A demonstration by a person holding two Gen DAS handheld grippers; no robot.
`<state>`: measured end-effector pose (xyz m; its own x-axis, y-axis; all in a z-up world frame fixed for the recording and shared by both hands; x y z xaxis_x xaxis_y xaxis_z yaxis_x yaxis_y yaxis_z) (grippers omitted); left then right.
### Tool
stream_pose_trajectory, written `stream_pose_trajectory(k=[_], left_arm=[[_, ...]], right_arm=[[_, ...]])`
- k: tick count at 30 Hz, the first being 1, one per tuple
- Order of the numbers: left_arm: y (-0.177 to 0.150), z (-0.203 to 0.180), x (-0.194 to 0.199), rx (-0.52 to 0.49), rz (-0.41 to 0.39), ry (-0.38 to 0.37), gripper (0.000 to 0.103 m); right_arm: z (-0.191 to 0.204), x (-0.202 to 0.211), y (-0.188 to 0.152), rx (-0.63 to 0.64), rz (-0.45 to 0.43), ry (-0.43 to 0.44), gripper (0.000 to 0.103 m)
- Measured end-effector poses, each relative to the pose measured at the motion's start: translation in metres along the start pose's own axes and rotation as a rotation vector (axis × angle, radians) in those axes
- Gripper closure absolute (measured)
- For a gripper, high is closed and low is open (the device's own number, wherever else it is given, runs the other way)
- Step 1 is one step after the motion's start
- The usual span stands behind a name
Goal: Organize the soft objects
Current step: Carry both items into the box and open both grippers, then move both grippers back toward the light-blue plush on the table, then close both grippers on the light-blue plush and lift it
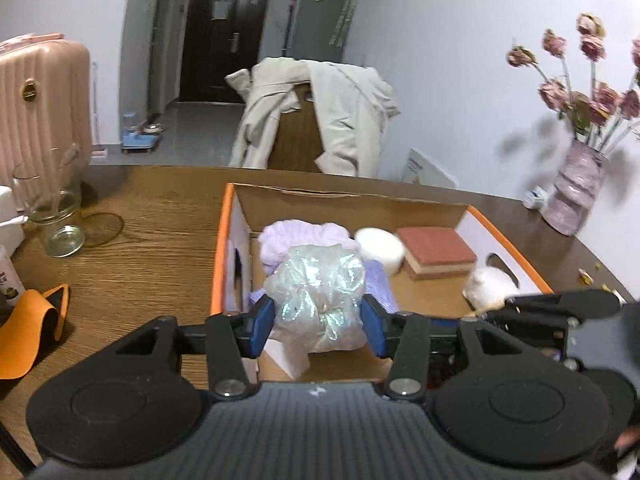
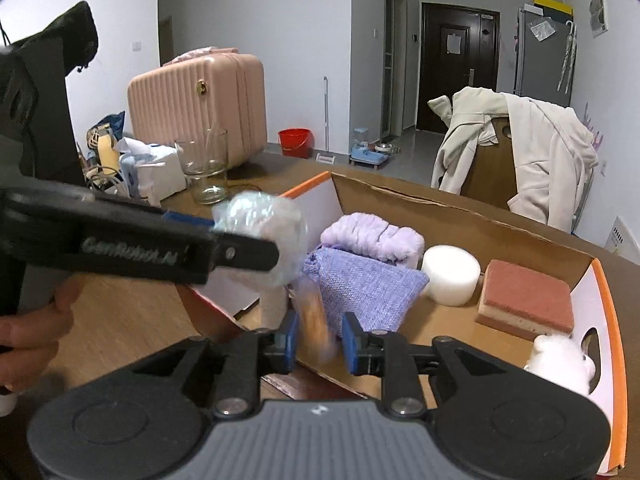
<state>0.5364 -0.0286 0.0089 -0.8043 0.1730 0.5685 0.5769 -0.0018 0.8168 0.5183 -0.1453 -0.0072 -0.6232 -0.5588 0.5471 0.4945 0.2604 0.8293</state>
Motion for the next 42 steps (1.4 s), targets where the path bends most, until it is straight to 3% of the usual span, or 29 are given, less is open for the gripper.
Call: stream_pose_trajectory(k=[2,5,8,19,24,29,34,42], left_arm=[[-0.001,-0.001,0.005,-0.014,-0.016,-0.006,0.041],[0.003,-0.001,0.015,-0.019,-0.036,0.007,0.041],[0.009,-0.001,0.028,-0.017,-0.053,0.011,0.041],[0.012,-0.004,0.108,-0.036,-0.14,0.053,0.032],[-0.017,-0.008,0.152,-0.058,-0.18,0.117,0.027],[-0.081,-0.028,0.199,-0.072,-0.217,0.135,0.022],[-0.137,-0.044,0.22,-0.05,-0.155,0.101,0.022],[-0.135,-0.056,0.223,-0.069,-0.161,0.117,0.022]], right_arm=[[-0.004,0.005,0.0,-0.01,-0.006,-0.01,0.074],[-0.01,0.018,0.005,-0.015,-0.024,-0.039,0.073],[-0.015,0.039,0.01,-0.026,-0.055,-0.07,0.064],[-0.028,0.13,0.004,-0.04,-0.109,-0.184,0.052],[-0.018,0.178,-0.023,-0.074,-0.164,-0.222,0.046],[0.016,0.213,-0.076,-0.089,-0.214,-0.241,0.039],[0.051,0.218,-0.138,-0.142,-0.183,-0.195,0.039],[0.057,0.231,-0.158,-0.188,-0.193,-0.198,0.039]])
Point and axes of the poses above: each gripper's, at about its wrist camera, not at the fingertips, and x roughly against the way its jaws point, z to its left, y to its top, the point moved 8 cm from there along -x, roughly the way its jaws point, and after that the axes turned 7 degrees about y, right-handed, at the moved point
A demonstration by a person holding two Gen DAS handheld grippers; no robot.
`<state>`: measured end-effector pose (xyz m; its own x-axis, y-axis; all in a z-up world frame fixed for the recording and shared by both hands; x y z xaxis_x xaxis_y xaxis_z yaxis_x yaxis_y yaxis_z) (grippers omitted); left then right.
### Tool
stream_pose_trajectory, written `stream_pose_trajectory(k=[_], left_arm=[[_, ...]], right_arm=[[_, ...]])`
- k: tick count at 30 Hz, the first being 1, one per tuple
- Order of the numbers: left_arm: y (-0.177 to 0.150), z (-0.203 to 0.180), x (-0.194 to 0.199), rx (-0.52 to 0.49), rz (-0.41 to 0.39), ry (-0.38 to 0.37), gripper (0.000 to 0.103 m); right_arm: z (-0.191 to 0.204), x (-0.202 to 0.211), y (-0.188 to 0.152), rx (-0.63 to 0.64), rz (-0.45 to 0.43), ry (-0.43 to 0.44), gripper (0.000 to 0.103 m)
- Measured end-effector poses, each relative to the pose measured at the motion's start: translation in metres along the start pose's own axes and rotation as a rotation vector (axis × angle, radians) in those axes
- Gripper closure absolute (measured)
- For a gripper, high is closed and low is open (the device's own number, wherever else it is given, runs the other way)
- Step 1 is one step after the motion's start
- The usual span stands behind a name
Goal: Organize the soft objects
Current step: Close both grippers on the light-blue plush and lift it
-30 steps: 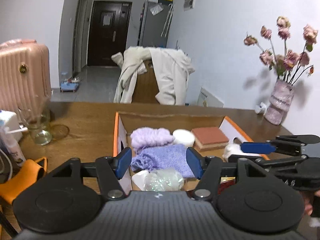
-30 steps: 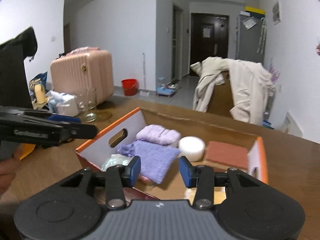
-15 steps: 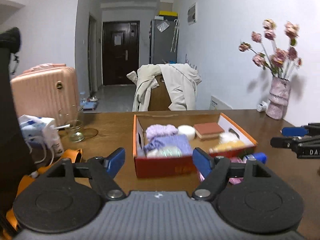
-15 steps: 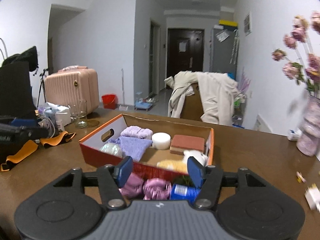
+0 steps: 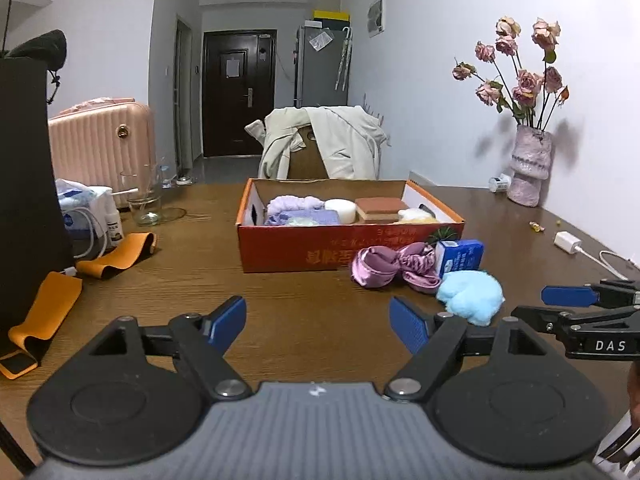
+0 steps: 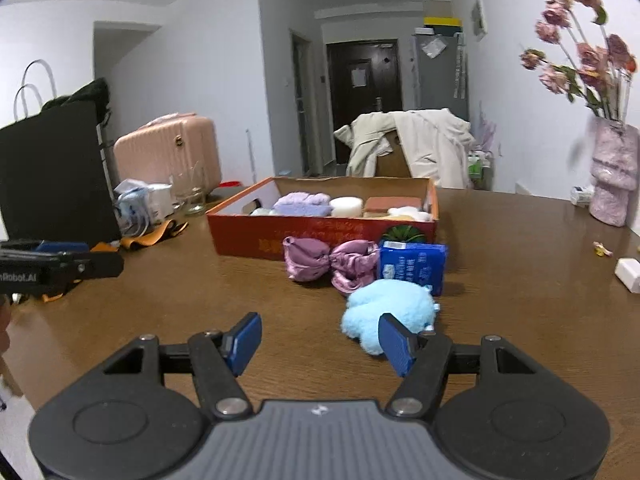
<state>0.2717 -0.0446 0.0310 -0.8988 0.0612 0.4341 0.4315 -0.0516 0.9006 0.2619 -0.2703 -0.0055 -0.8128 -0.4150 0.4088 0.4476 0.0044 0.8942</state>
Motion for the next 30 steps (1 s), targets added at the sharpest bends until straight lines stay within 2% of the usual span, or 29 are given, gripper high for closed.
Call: stream_pose_trajectory(k=[6,13,16,17,18,20,25,27,30], left_arm=[[-0.006,-0.015,-0.022,-0.017,0.05,-0.031,0.022],[-0.009,-0.053,-0.064,-0.024,0.116,-0.127,0.025],[-0.01,-0.075,-0.081,-0.037,0.14,-0.178,0.031],[-0.01,-0.081,-0.086,-0.039,0.146,-0.195,0.034],[-0.011,-0.087,-0.09,-0.039,0.152,-0.211,0.037],[-0.013,-0.097,-0.097,-0.028,0.174,-0.254,0.04],[-0.024,-0.113,-0.105,0.019,0.231,-0.384,0.047],[-0.031,-0.113,-0.106,0.036,0.264,-0.403,0.054],[-0.043,-0.11,-0.105,0.072,0.315,-0.426,0.055]], right_arm=[[-0.029,-0.015,-0.002,-0.066,0.012,-0.024,0.039],[-0.089,-0.068,0.01,-0.189,0.049,-0.023,0.041],[-0.104,-0.091,0.015,-0.196,0.065,-0.018,0.05],[-0.108,-0.099,0.016,-0.205,0.074,-0.012,0.057],[-0.11,-0.104,0.015,-0.213,0.082,-0.004,0.065],[-0.111,-0.11,0.01,-0.234,0.107,0.013,0.071],[-0.085,-0.093,-0.007,-0.258,0.119,0.105,0.071],[-0.07,-0.084,-0.014,-0.285,0.127,0.124,0.071],[-0.059,-0.072,-0.02,-0.314,0.122,0.115,0.069]])
Point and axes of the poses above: each gripper's, at about its wrist camera, not at the fingertips, and x roughly against the way its jaws point, z to its left, y to its top, the point moved 8 cm from there along -x, roughly the way its jaws point, and after that the axes turned 7 degrees about y, right-handed, at the moved point
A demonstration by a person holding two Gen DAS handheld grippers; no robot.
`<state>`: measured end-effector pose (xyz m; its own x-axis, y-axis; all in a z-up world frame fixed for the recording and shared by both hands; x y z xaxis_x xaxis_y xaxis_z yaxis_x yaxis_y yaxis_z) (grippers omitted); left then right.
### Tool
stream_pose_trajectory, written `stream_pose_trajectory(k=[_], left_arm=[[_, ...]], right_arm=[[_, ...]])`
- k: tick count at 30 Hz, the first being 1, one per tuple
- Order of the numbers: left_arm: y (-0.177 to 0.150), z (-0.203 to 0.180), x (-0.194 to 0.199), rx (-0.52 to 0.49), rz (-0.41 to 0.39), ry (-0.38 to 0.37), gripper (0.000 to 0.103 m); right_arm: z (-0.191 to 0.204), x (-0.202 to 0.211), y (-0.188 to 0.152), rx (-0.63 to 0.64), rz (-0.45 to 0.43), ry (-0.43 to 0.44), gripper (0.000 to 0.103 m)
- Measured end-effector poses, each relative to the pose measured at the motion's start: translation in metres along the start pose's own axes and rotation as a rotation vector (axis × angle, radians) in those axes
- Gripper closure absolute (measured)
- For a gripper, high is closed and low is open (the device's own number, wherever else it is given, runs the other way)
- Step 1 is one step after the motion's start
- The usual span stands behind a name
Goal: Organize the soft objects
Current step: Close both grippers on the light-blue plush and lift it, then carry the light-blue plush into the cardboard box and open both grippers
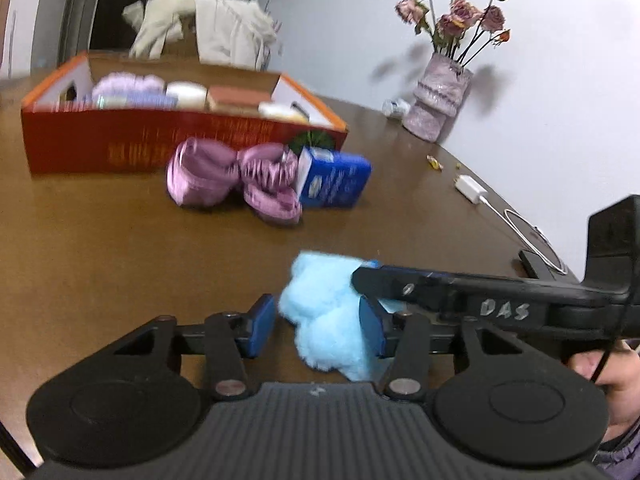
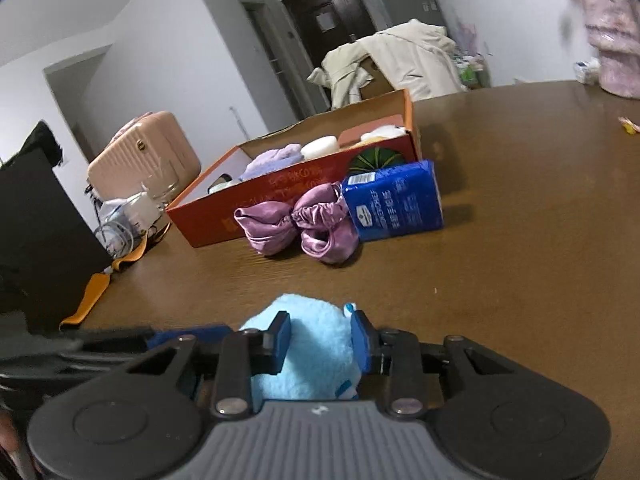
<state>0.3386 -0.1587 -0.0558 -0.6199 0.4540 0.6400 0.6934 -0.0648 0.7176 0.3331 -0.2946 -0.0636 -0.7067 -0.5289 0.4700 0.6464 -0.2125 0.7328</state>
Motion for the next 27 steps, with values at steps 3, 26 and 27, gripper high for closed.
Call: stream_pose_trajectory(k=[3,26,27], left_arm=[[-0.007,0.001,0.006,0.027,0.009,-0.03,0.055],[0.146,0.035,0.005,0.072,-0.127,-0.1,0.066],[0.162,0.044,-0.006,0.087,-0.114,-0.099,0.066]], right_arm=[[-0.003,0.009,-0.001,-0.011,-0.016,-0.006,0.067],[0.037,-0.032,0.145,0.085,-0.117,0.081,0.07],[0.036,-0.048,0.161,0.094,-0.107,0.068,0.07]])
Point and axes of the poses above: each gripper's, at about its wrist camera, not at the fingertips, and x roughly against the way its jaws point, z to its left, y to its top, the point moved 8 cm from there along -x, roughly the way its jaws point, and after that the axes turned 7 degrees about y, right-handed, at the moved point
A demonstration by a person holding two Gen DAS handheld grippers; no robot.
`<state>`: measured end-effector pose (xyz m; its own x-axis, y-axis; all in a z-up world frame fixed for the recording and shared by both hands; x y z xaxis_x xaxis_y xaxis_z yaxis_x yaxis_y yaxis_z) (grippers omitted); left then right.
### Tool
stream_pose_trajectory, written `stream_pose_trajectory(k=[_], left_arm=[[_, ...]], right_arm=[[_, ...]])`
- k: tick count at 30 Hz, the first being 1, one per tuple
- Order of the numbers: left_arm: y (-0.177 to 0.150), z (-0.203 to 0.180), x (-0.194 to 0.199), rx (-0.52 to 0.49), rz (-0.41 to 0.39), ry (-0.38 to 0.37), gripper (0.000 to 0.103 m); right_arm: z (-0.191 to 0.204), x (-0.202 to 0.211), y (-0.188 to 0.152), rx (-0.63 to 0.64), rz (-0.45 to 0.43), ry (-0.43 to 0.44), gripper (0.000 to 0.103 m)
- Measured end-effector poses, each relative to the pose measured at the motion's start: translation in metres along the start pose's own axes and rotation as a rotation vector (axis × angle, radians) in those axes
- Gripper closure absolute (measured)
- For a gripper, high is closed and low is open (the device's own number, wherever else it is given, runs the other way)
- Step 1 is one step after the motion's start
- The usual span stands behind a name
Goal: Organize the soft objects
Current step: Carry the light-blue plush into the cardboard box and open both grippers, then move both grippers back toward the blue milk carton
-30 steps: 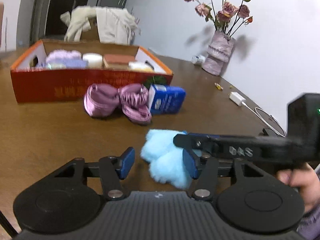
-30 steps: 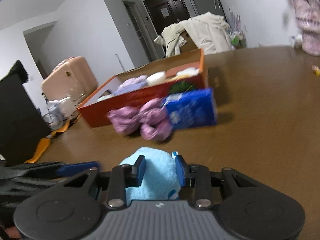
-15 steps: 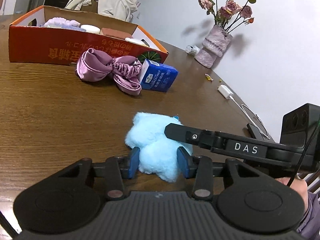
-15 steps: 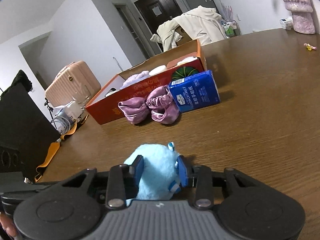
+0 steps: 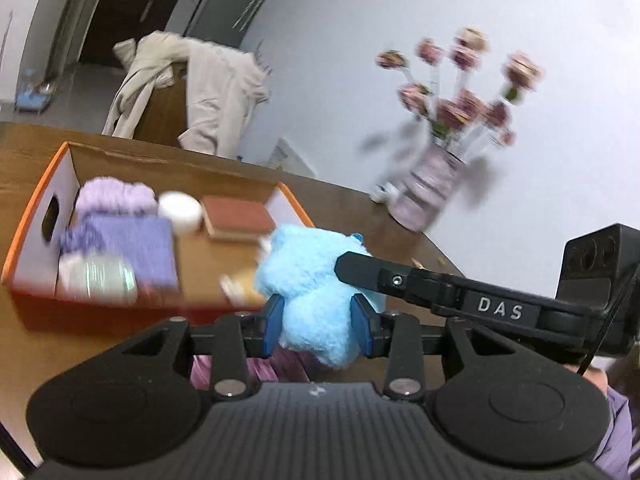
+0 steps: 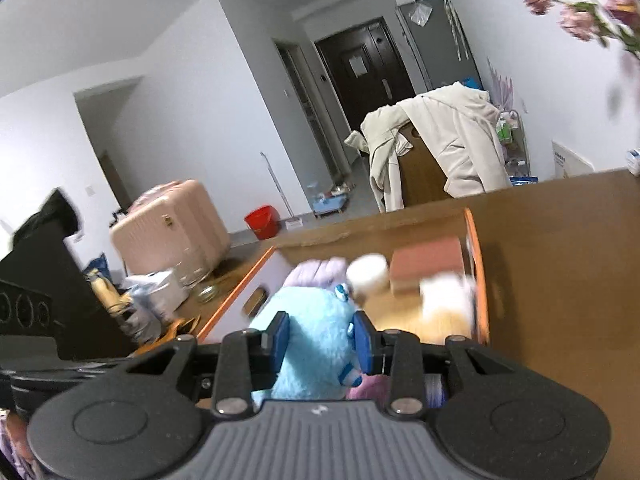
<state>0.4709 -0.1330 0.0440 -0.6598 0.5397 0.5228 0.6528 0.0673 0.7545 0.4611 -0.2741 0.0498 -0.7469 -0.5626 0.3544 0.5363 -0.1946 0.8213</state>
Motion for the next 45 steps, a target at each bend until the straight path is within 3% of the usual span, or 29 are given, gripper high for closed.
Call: stream_pose_trajectory(k=[4,7,9,12,15,17,24,28,36,42,45], left_arm=[[0.039,0.044,-0.062,0.083,0.079,0.041,0.067],[0.041,0.078,-0.096,0.12,0.132,0.094,0.067],[0.037,0.094,-0.112,0.106,0.168,0.156,0.071],[0.033,0.106,-0.112,0.049,0.156,0.227,0.071],[0.033,0.113,-0.101,0.034,0.126,0.231,0.071],[0.033,0.115,-0.095,0.031,0.126,0.241,0.071],[0.051,0.091,-0.056,-0.024,0.059,0.244,0.07],[0.061,0.071,-0.012,-0.087,-0.001,0.265,0.068],[0.064,0.03,0.09,-0.214,-0.158,0.321,0.051],[0.035,0.015,0.127,-0.232,-0.21,0.39,0.045],[-0.003,0.012,0.149,-0.23,-0.264,0.404,0.031]], right_arm=[[-0.023,-0.079,0.033,0.01,0.093,-0.067,0.07],[-0.048,-0.13,0.032,-0.055,0.173,-0.085,0.071],[-0.058,-0.155,0.023,-0.034,0.22,-0.116,0.077],[-0.061,-0.18,0.003,-0.035,0.29,-0.123,0.077],[-0.056,-0.184,-0.005,-0.087,0.316,-0.039,0.077],[-0.053,-0.182,-0.006,-0.058,0.319,-0.062,0.077],[-0.041,-0.15,0.007,0.039,0.319,-0.13,0.068],[-0.02,-0.105,0.033,0.086,0.25,-0.13,0.065],[0.033,0.009,0.072,0.216,0.087,-0.134,0.054],[0.06,0.051,0.05,0.29,0.03,-0.141,0.05],[0.069,0.075,0.02,0.294,-0.031,-0.14,0.048]])
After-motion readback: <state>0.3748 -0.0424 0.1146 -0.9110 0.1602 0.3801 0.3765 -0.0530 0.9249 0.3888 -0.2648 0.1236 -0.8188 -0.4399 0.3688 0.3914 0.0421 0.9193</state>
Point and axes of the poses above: each gripper's, at about its wrist camera, not at the fingertips, and x roughly against the way its jaws point, z to its left, y to its top, the point moved 8 cm from there along -x, roughly the way its jaws point, and after that the axes turned 7 degrees about y, right-handed, at the moved point
